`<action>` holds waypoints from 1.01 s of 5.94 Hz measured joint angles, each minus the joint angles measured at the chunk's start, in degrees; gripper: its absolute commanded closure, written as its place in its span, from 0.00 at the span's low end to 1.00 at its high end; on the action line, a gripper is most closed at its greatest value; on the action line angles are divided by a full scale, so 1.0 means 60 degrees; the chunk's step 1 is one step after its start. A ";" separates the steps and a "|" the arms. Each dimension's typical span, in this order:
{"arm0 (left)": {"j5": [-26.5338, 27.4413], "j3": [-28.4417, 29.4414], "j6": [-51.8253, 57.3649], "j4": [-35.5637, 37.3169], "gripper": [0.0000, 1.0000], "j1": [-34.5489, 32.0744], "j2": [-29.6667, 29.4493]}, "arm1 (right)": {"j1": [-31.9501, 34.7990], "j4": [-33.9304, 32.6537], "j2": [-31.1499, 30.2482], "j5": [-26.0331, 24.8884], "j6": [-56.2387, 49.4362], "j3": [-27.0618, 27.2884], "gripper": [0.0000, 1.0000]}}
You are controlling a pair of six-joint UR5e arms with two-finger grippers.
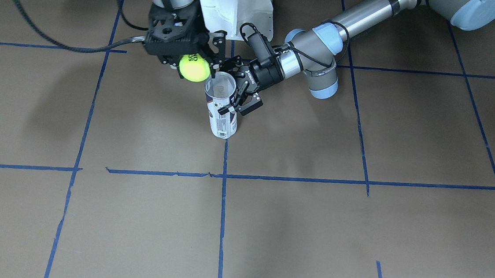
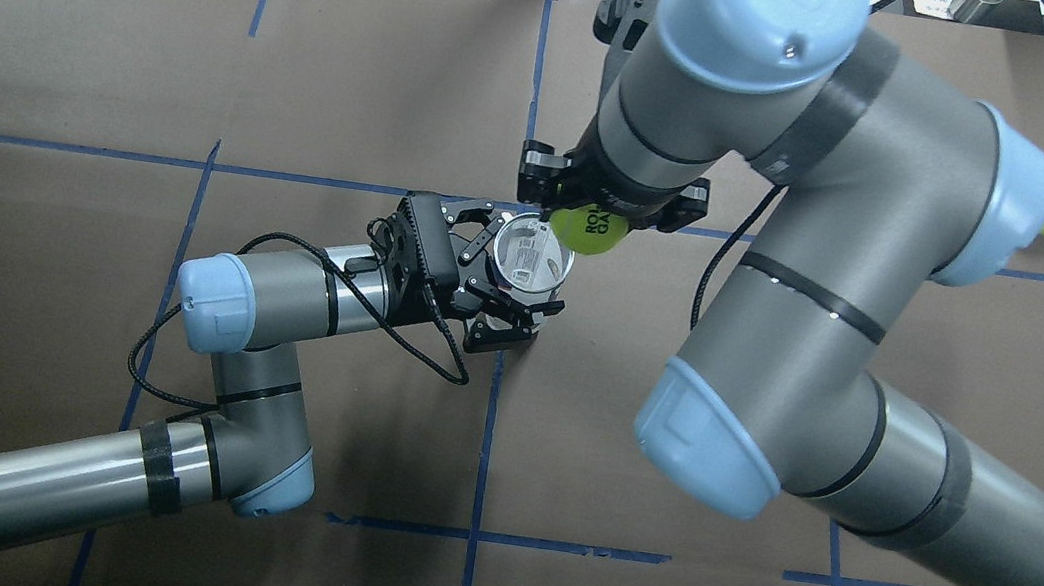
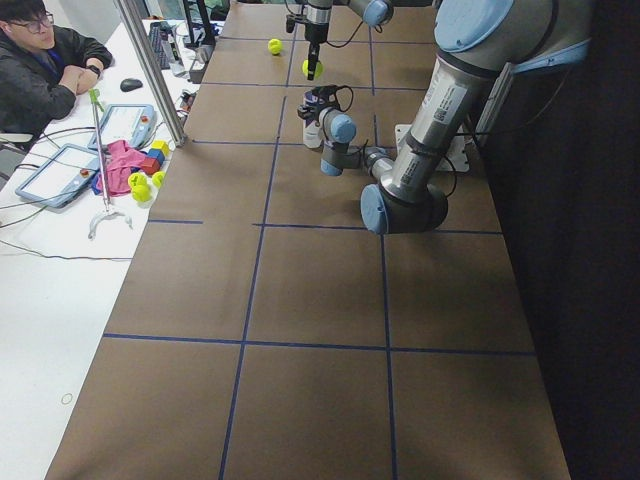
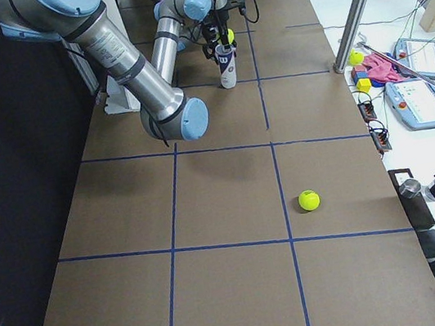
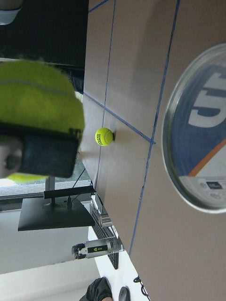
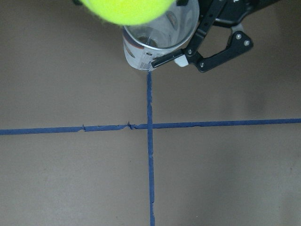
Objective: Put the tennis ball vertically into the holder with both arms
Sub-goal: 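Carry the ball with the right gripper over the can's opening, then open the right gripper to drop the ball into the can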
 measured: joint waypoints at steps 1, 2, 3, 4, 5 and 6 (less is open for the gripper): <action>0.0000 0.0000 0.0000 0.0002 0.10 0.0005 0.0000 | -0.0241 -0.0037 0.0117 -0.0253 0.0172 -0.0042 0.91; 0.0000 0.0001 0.0000 0.0005 0.10 0.0007 0.0000 | -0.0365 -0.0042 0.0165 -0.0398 0.0236 -0.0086 0.39; 0.0000 0.0001 0.0000 0.0005 0.10 0.0002 0.0000 | -0.0406 -0.0024 0.0189 -0.0440 0.0248 -0.0116 0.09; 0.0001 0.0004 0.0000 0.0010 0.10 0.0001 0.0000 | -0.0415 0.0004 0.0194 -0.0438 0.0252 -0.0135 0.07; 0.0001 0.0007 0.0000 0.0007 0.10 0.0000 0.0000 | -0.0420 0.0017 0.0198 -0.0430 0.0257 -0.0141 0.07; 0.0001 0.0007 0.0000 0.0001 0.10 -0.0001 0.0000 | -0.0421 0.0022 0.0199 -0.0427 0.0259 -0.0143 0.07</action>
